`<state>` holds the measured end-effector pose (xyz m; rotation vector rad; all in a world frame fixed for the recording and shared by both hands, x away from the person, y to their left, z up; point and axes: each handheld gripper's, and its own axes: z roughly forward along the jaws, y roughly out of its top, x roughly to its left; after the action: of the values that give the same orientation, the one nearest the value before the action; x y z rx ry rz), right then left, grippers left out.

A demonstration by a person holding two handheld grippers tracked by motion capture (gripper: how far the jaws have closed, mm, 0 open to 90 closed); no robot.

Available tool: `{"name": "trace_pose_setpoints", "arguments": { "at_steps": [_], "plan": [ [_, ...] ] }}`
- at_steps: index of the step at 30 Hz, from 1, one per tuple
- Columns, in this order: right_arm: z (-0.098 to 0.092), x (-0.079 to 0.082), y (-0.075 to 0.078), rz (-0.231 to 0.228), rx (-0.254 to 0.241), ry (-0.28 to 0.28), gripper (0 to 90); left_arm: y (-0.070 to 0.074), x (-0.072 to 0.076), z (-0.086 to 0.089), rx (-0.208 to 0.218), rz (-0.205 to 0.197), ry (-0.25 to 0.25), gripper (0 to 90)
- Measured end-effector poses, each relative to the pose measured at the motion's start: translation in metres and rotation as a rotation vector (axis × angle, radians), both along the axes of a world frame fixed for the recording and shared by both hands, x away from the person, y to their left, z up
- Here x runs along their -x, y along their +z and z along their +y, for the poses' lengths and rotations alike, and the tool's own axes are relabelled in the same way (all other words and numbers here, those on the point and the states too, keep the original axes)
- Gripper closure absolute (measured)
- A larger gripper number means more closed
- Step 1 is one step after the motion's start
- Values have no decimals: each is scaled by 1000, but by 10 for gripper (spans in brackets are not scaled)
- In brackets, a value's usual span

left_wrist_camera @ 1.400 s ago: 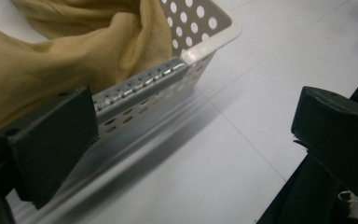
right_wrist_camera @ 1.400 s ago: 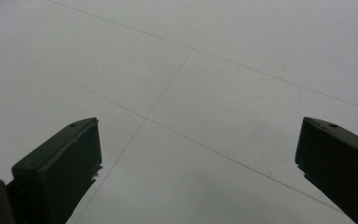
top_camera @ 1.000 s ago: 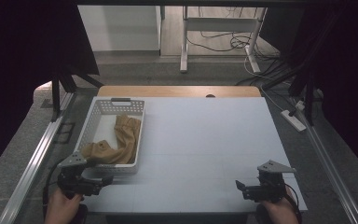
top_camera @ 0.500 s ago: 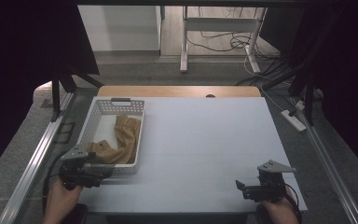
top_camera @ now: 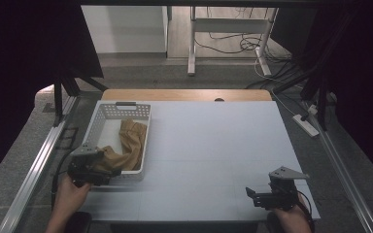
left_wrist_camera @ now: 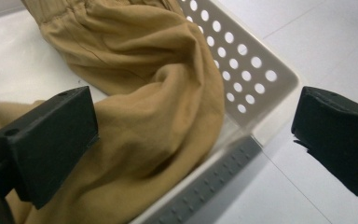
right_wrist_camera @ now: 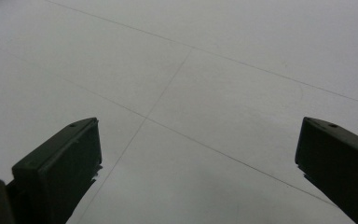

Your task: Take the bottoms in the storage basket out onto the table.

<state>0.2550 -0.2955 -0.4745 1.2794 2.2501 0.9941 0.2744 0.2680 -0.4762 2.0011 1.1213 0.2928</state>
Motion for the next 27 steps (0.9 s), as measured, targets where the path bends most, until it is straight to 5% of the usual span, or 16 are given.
{"name": "trace_pose_setpoints", "arguments": {
  "at_steps": [27],
  "plan": [
    [1, 0, 0, 7, 6, 5, 8, 6, -50, -7, -75, 89, 50, 0]
  ]
}}
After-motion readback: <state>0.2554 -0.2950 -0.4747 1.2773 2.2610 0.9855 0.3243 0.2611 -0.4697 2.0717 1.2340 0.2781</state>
